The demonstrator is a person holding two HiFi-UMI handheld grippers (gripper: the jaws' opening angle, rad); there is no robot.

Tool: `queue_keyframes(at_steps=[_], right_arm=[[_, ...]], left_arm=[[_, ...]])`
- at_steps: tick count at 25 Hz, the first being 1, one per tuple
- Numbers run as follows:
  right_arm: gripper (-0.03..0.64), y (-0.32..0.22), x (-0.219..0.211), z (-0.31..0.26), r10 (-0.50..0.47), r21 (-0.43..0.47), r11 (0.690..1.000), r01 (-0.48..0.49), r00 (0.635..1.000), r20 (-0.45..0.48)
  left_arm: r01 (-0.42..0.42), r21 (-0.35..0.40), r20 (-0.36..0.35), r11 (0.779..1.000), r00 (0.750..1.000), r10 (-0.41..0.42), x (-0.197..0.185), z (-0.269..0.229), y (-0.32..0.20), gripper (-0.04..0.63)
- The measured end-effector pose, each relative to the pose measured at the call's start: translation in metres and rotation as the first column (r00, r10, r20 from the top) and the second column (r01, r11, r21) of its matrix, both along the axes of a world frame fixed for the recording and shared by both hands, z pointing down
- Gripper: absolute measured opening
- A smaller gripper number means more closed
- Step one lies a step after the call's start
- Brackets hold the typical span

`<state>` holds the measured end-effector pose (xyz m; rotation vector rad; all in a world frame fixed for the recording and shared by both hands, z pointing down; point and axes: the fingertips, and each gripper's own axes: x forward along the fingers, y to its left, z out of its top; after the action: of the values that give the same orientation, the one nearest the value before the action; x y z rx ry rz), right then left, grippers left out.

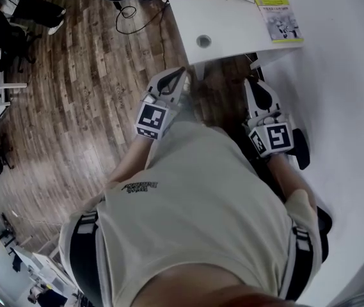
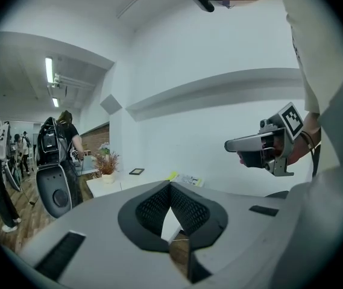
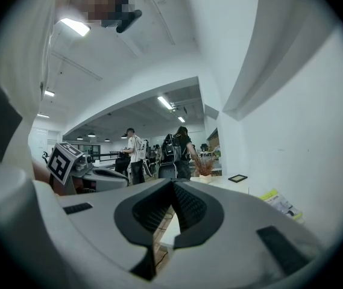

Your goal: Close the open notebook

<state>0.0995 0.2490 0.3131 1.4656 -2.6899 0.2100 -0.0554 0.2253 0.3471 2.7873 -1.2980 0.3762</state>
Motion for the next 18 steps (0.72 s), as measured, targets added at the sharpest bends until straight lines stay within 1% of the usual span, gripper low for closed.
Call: queue_keyframes(at_steps=[7,11,15,18], right_arm=[[0.003,-0.046,-0.004,0.005,0.016,-0.011,1.000,-0.016,1.000,-0.016],[0.003,-0.072,-0.009,0.004,0.029,-0.026,0.999,-0.030,0.999,-0.018],[0.003,-0.101,-0.016,0.005,0.041,-0.043,0.998,-0.042,0.999,-0.017],[0.003,-0.126,-0.021,0.006,0.046,-0.056,0.997,-0.047,0.999,-0.020]], left_arm=[[-0.029,-0.002,-0.012,1.000,1.000,0.029,0.001,0.002,-0.055,0.008],[-0.035,-0.017,-0.018,0.999,0.999,0.034,-0.005,0.001,-0.085,0.009],[-0.049,-0.024,0.002,0.998,0.999,0.049,-0.012,0.003,-0.115,0.008],[-0.049,-0.037,-0.004,0.998,0.999,0.049,-0.018,0.003,-0.145,0.008]])
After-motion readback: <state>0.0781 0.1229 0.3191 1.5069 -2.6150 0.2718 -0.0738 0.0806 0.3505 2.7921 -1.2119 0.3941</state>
